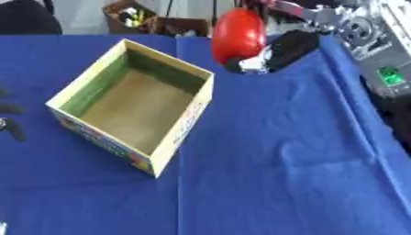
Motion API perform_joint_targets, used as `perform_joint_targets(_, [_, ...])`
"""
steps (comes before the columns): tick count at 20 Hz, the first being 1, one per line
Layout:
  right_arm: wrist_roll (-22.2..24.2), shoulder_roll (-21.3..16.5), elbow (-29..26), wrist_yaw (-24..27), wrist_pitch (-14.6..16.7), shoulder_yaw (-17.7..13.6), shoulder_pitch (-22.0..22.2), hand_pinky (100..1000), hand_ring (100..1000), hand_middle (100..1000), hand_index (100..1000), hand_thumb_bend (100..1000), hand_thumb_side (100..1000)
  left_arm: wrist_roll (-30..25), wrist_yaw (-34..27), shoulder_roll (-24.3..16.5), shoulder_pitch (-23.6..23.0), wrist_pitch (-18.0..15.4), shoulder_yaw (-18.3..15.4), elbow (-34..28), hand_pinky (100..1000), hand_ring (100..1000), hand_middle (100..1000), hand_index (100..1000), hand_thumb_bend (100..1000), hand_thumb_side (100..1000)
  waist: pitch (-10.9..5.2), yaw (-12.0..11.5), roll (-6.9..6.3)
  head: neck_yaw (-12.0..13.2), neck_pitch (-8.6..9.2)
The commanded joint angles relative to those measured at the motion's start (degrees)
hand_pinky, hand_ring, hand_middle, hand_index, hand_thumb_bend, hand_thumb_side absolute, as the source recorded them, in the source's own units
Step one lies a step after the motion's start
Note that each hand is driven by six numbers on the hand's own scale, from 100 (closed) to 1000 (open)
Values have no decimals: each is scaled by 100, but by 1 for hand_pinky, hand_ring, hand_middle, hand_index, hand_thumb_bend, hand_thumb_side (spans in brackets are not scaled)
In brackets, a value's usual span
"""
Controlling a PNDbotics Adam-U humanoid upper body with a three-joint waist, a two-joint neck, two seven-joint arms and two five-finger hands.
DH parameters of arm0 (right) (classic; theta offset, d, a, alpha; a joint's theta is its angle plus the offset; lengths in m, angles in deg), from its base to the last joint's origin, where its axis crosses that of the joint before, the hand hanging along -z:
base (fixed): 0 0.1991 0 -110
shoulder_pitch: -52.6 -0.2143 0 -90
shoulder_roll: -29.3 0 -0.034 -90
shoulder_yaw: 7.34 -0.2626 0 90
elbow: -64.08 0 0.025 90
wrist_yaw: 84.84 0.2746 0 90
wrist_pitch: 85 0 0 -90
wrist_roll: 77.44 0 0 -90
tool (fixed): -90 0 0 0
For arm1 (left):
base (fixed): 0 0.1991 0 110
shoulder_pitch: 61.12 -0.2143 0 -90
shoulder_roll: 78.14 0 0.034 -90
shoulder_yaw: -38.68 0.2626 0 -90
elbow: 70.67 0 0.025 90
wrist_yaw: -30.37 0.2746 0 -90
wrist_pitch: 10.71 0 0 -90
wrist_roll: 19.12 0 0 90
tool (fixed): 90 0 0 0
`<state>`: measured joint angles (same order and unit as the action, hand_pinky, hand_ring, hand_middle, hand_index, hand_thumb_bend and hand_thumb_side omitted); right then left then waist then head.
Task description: Pick up objects on the table and place them in the box.
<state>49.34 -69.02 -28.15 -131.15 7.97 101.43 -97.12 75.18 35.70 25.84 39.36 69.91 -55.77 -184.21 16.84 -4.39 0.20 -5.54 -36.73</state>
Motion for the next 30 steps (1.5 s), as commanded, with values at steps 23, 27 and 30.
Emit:
perform_joint_targets(23, [368, 2302, 2497, -1340, -264, -106, -1139, 396, 537, 456, 543, 100, 664, -161, -146, 0, 261, -39, 135, -106, 283, 543, 598, 730, 100, 947, 98, -736, 136, -460, 177])
perform_joint_targets(27, [258, 2479, 3025, -1664, -8, -73, -1134, 410, 561, 465, 541, 100, 661, -165, -154, 6, 273, -35, 138, -106, 283, 543, 598, 730, 100, 947, 106, -747, 130, -467, 193])
perform_joint_targets(30, [173, 2560, 3430, -1913, 170, -72, -1146, 427, 575, 477, 541, 100, 653, -168, -160, 7, 282, -37, 140, -106, 283, 544, 598, 729, 100, 947, 108, -757, 126, -476, 193])
